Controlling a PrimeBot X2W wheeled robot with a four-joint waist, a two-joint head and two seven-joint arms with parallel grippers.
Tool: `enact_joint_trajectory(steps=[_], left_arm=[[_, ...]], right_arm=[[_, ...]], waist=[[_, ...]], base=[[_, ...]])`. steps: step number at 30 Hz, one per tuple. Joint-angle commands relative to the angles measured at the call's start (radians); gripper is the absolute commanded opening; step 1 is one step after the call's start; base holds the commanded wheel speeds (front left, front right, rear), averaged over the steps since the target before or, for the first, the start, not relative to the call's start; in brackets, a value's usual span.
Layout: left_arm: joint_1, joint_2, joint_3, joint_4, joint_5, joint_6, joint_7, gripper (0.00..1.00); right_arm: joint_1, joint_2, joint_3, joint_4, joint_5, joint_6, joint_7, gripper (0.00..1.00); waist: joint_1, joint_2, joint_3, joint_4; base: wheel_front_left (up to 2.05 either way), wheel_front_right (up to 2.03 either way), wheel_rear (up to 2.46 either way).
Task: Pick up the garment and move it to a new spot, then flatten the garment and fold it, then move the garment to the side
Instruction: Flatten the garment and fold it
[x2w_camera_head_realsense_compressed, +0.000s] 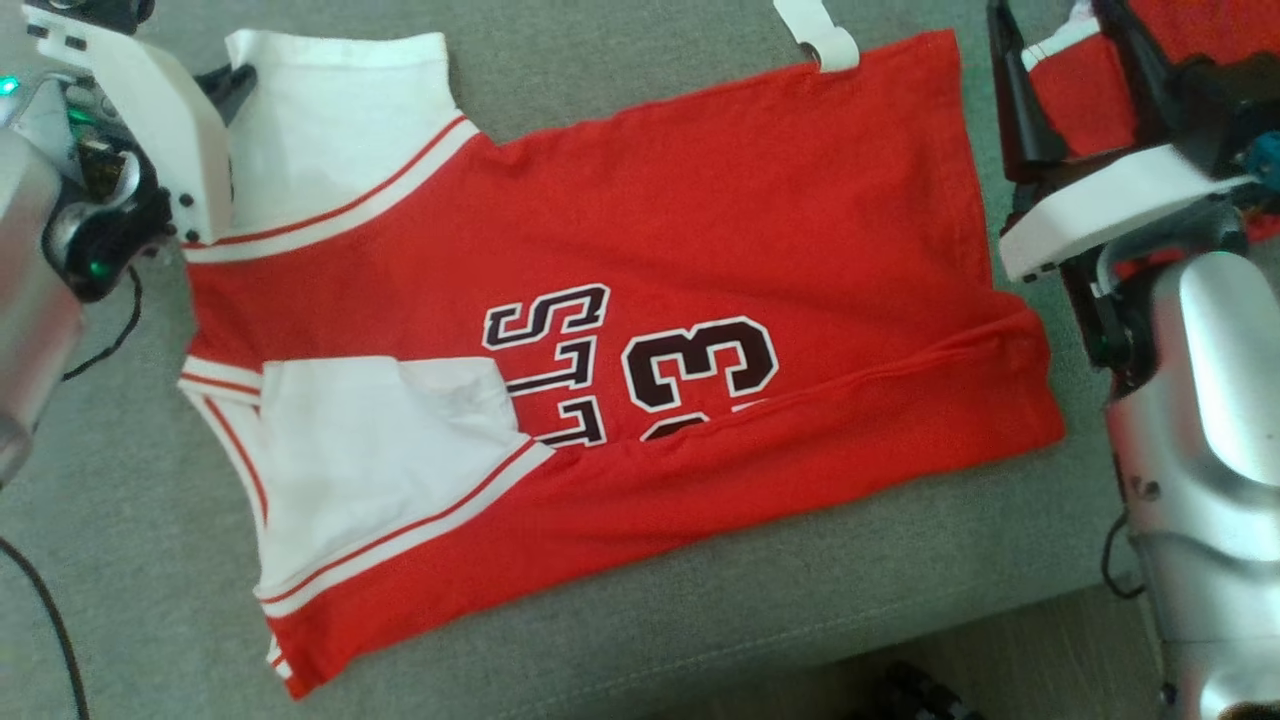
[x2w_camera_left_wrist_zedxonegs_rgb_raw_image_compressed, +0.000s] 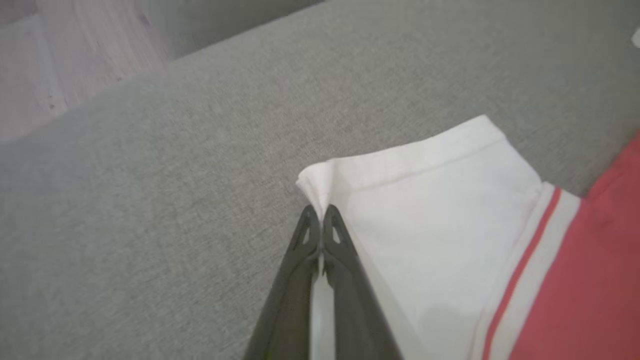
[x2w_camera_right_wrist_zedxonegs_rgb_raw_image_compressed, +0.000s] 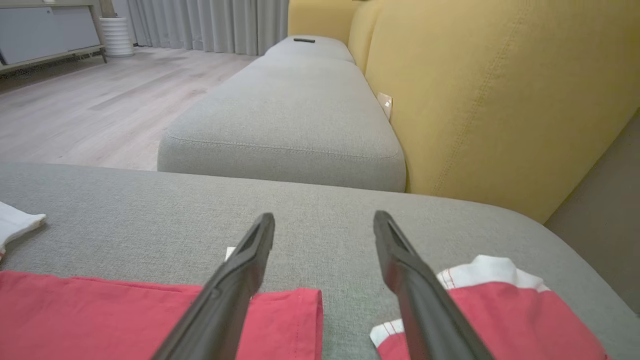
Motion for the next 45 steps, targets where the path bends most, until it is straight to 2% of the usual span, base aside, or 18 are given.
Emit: enact_joint_trajectory(steps=[1,8,15,31,38,39,40,41,45], left_arm=[[-0.048,0.036,0.028,-0.013,0.000,0.001,-0.051,0.00],[-0.052,0.000,0.000,-0.023,0.027,0.001,-0.248,0.00],[-0.018,-0.022,-0.037,-0.090,0.052,0.001,-0.342,0.00],[0.018,-0.021,-0.094,-0.288,0.086,0.022,-0.338,0.00],[0.010,-0.015,-0.094,-0.301,0.087,0.030,-0.333,0.00],[0.008,-0.014,-0.093,-0.297,0.087,0.032,-0.332,0.00],[0.006,-0.012,-0.093,-0.292,0.088,0.033,-0.332,0.00],[0.004,-0.011,-0.093,-0.287,0.089,0.033,-0.333,0.00],[-0.005,-0.009,-0.090,-0.263,0.090,0.035,-0.339,0.00]], right_arm=[[-0.014,-0.013,0.001,-0.021,-0.004,-0.001,0.000,1.00],[-0.015,-0.067,0.012,0.036,0.017,-0.001,0.021,1.00],[-0.015,-0.145,0.044,0.148,0.082,-0.001,0.088,1.00],[-0.159,-0.255,0.133,0.460,0.187,-0.001,0.217,1.00],[-0.195,-0.280,0.235,0.533,0.275,-0.001,0.279,1.00],[-0.197,-0.283,0.252,0.537,0.293,-0.001,0.295,0.91],[-0.199,-0.288,0.270,0.538,0.311,-0.001,0.309,0.29],[-0.201,-0.292,0.287,0.536,0.329,-0.001,0.321,0.00],[-0.223,-0.321,0.315,0.524,0.381,-0.001,0.304,0.00]], waist=[[-0.0001,0.0000,-0.023,0.020],[-0.0001,0.0000,-0.088,0.090],[-0.0001,0.0000,-0.129,0.171],[-0.0001,0.0000,-0.082,0.260],[-0.0001,0.0000,-0.068,0.272],[-0.0001,0.0000,-0.067,0.272],[-0.0001,0.0000,-0.066,0.272],[-0.0001,0.0000,-0.065,0.271],[-0.0001,0.0000,-0.061,0.265]], base=[[0.00,0.00,0.00],[0.00,0.00,0.00],[0.00,0.00,0.00],[0.00,0.00,0.00],[0.00,0.00,0.00],[0.00,0.00,0.00],[0.00,0.00,0.00],[0.00,0.00,0.00],[0.00,0.00,0.00]])
